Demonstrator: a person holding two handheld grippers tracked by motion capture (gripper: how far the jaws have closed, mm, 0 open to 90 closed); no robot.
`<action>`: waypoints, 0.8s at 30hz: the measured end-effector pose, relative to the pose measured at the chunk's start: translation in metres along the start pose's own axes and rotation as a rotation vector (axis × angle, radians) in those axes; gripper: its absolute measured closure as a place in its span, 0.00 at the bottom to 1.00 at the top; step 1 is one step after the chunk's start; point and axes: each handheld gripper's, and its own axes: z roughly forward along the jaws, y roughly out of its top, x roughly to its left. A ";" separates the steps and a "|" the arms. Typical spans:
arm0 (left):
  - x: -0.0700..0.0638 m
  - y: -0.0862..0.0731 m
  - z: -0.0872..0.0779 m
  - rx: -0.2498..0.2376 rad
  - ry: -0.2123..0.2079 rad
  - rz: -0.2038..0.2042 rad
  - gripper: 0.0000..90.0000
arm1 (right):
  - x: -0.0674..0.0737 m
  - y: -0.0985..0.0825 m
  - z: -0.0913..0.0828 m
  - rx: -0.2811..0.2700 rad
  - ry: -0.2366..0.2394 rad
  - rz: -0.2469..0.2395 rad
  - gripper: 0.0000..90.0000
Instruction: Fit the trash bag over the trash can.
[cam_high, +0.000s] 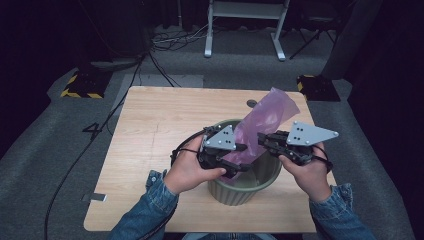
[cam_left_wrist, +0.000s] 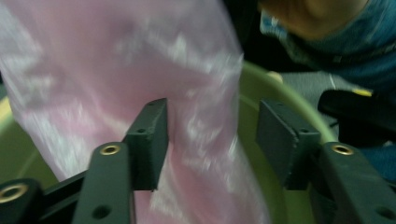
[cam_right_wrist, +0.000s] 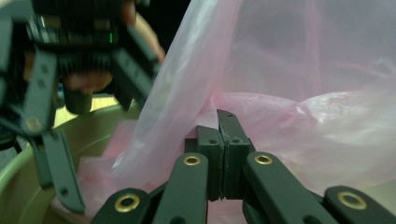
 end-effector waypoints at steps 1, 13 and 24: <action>-0.001 0.001 -0.002 -0.017 0.007 0.000 0.45 | 0.000 0.000 0.000 0.000 0.000 0.000 0.99; 0.002 0.006 -0.017 -0.089 0.075 -0.007 0.39 | 0.001 -0.007 0.001 0.045 0.018 0.014 0.98; 0.009 0.014 -0.020 -0.129 0.142 -0.012 0.45 | 0.010 -0.003 0.010 0.054 0.073 0.003 0.97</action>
